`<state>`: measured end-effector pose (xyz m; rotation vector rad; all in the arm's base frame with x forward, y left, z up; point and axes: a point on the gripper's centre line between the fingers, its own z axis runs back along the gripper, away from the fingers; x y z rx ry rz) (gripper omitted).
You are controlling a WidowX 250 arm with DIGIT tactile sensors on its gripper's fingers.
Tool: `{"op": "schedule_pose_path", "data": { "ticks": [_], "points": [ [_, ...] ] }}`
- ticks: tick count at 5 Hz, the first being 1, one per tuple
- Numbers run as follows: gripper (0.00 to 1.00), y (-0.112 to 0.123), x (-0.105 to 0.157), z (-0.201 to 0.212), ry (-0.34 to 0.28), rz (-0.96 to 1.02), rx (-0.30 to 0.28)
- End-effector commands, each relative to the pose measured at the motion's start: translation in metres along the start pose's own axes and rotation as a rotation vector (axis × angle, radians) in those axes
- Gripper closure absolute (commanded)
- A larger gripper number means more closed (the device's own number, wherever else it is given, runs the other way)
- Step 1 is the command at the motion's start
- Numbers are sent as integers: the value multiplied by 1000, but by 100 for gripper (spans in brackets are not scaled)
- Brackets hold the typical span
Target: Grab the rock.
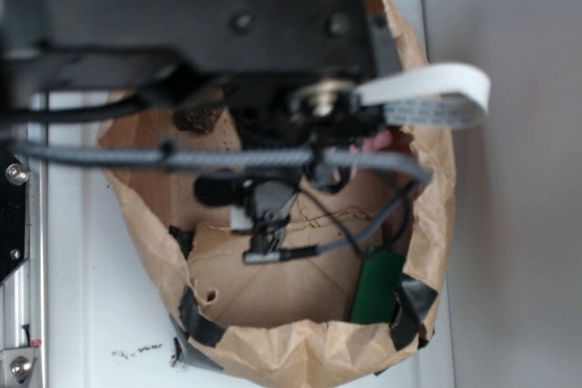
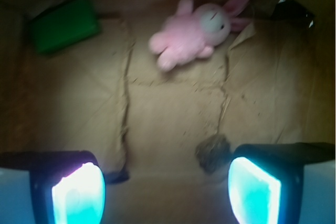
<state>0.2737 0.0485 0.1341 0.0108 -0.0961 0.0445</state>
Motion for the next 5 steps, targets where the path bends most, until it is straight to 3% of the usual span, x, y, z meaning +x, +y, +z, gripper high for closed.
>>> {"op": "schedule_pose_path", "data": {
  "ticks": [1,3,4,5],
  "points": [
    [0,23,5,7,-77,7,8],
    [0,23,5,7,-77,7,8],
    [0,35,-14,-21,-143,-67,-20],
    [0,50,-20,-58,-186,-111,17]
  ]
}}
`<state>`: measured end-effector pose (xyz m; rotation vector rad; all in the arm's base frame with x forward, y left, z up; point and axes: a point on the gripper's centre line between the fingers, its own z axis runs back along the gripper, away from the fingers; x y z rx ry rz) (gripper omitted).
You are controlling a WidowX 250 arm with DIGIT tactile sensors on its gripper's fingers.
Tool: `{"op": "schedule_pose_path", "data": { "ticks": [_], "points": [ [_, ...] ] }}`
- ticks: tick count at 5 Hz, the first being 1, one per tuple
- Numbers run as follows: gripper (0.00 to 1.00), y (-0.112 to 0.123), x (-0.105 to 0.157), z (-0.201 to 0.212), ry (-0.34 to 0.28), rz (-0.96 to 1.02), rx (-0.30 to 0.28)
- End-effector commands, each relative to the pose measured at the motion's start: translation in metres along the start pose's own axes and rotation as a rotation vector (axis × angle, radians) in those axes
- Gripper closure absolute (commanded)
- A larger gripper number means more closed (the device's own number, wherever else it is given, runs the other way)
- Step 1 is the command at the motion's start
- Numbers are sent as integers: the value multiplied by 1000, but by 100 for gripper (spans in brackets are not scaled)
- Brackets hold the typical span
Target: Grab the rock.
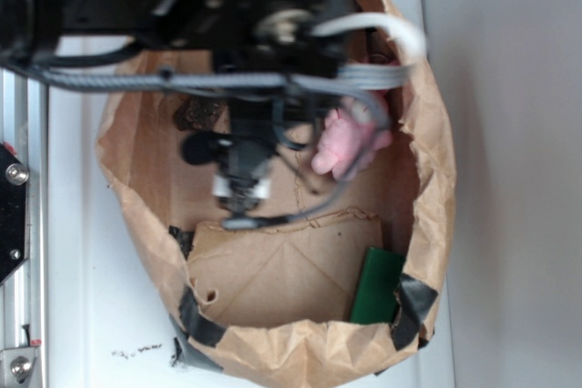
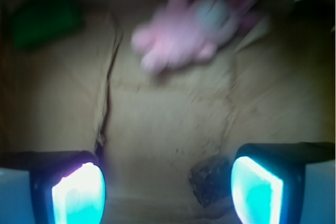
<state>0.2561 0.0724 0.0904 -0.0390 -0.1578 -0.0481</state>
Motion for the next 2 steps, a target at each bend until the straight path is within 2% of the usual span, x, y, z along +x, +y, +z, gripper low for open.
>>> {"op": "schedule_pose_path", "data": {
  "ticks": [1,2],
  "points": [
    [0,35,2,-30,-137,-29,84],
    [0,42,8,-34,-143,-23,80]
  ]
}}
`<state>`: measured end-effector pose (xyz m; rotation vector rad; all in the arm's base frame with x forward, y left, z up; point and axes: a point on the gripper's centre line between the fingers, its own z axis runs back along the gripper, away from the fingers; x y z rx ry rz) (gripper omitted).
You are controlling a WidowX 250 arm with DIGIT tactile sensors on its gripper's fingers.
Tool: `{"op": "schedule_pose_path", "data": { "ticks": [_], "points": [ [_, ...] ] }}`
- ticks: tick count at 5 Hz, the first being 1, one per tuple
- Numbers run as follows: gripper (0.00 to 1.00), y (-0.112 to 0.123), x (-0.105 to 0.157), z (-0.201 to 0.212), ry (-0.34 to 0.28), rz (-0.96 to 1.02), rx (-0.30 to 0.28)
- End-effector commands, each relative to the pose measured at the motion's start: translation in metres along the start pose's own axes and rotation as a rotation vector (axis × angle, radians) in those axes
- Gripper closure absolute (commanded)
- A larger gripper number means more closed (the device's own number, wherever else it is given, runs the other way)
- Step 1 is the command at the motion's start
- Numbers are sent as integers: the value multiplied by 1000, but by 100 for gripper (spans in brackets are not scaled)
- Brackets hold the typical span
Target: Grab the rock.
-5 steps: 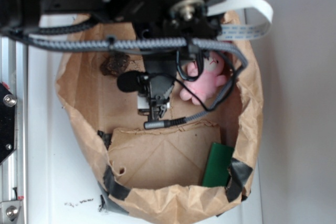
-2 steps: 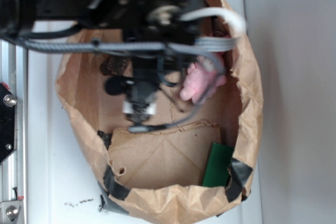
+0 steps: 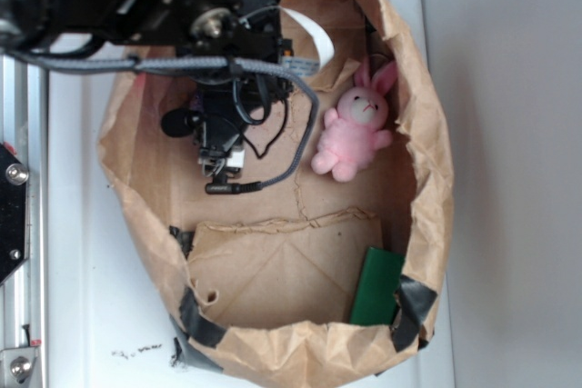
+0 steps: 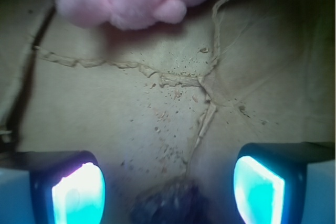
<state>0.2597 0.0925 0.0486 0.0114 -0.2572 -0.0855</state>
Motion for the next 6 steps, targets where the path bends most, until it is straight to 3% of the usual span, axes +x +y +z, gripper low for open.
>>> {"op": "schedule_pose_path", "data": {
  "ticks": [1,3,6],
  "points": [
    [0,28,6,2,-52,-12,43],
    [0,38,-13,15,-16,-51,34],
    [0,35,-16,14,-3,-60,43]
  ]
}}
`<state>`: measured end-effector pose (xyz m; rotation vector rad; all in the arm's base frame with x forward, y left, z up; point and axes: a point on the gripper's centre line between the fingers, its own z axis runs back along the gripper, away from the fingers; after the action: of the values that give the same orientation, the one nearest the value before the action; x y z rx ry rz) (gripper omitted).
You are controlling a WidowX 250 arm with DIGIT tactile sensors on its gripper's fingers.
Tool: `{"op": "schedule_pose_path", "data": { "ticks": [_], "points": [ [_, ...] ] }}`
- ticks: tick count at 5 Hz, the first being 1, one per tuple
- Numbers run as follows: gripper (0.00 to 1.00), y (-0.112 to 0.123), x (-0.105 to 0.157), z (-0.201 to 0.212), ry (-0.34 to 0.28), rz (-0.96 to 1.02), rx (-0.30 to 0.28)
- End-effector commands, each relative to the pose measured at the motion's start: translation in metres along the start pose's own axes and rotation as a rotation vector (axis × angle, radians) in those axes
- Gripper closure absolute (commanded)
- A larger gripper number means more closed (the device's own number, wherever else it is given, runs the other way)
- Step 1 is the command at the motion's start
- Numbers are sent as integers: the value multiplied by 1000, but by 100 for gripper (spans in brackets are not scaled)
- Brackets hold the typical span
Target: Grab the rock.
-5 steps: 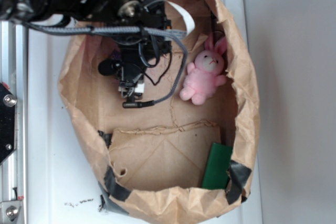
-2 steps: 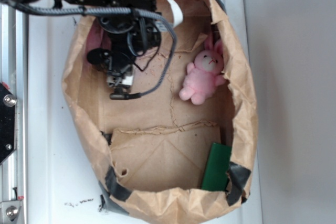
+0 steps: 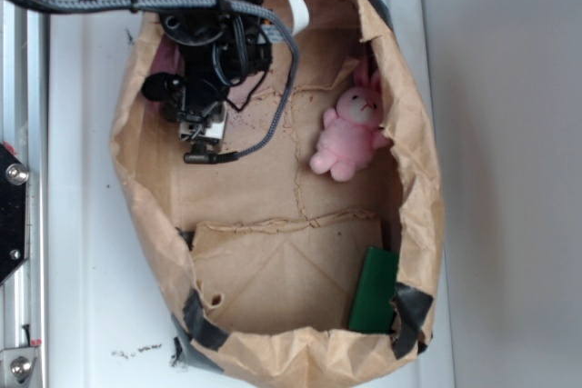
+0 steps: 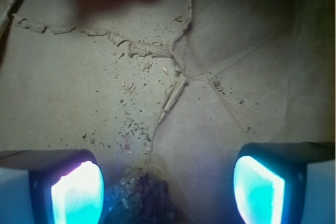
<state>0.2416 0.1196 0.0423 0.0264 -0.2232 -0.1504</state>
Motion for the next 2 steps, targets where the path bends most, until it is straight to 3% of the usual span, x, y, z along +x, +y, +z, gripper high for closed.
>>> {"op": "schedule_pose_path", "data": {
  "ticks": [1,2],
  "points": [
    [0,4,-3,12,-27,-20,40],
    [0,-7,-10,10,-15,18,-6]
  ]
}}
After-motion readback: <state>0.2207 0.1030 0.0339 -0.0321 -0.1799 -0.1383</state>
